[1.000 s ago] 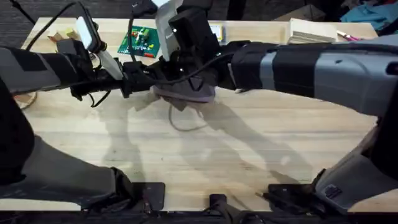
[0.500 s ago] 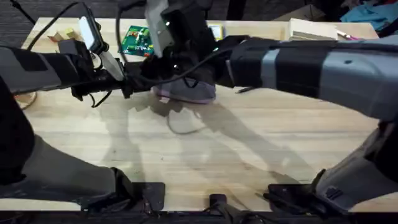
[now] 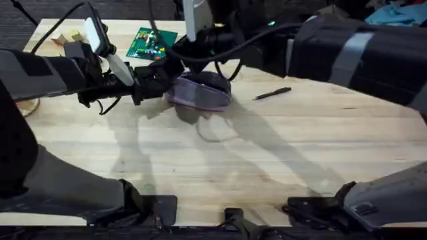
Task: Unzip the bag, pick up the pens from the table one at a time and place them inside, then zip the bag closed.
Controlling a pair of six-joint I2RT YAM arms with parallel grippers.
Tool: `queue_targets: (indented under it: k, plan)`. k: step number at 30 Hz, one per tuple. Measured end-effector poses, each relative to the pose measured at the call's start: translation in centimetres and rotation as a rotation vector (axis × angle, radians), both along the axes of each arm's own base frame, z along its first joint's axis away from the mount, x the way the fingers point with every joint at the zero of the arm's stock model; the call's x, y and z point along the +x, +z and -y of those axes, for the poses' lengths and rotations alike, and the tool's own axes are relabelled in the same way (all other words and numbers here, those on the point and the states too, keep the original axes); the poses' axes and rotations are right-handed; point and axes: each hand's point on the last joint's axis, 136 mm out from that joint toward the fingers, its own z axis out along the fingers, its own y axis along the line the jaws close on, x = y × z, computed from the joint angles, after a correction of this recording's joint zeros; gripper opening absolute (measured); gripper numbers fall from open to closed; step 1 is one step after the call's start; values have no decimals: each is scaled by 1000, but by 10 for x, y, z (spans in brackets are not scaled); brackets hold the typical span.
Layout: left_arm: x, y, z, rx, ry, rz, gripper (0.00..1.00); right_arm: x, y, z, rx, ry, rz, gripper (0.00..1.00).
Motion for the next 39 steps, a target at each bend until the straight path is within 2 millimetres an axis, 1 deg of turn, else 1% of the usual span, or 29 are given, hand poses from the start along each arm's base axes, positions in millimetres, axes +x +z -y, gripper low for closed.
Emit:
queue_targets:
  k: [6,13,16,17,18,21,22,23,24,26,31,35,37,39]
  plan:
    - [0,0,0,1,0,3,42,3,-1,18,-27,-29,-30,998]
    - [0,0,0,1,0,3,42,-3,-13,38,-97,-39,-85,997]
    - [0,0,0,1,0,3,42,-5,-9,42,-104,-36,-83,997]
    - [0,0,0,1,0,4,56,-6,-7,44,-105,-34,-76,997]
    - [1,1,0,1,-1,7,175,-6,-4,45,-105,-33,-67,996]
    - [0,2,4,-11,-14,7,648,-6,5,50,-105,-37,-42,997]
    - [-1,2,5,-13,-17,6,792,-6,8,52,-109,-42,-32,996]
    - [-1,3,7,-16,-21,6,915,-5,10,54,-114,-52,-23,996]
    - [-1,3,7,-18,-23,4,970,-5,12,56,-117,-60,-13,997]
    - [-1,3,8,-21,-25,4,991,-3,17,60,-122,-78,6,996]
    - [-1,4,8,-23,-26,6,994,0,24,65,-127,-102,28,997]
    - [-1,5,7,-30,-24,8,994,-3,18,69,-151,-105,8,998]
    - [-1,6,4,-35,-14,11,994,-7,14,73,-179,-106,-20,997]
    - [-1,12,-2,-44,2,27,994,-10,16,75,-191,-105,-33,996]
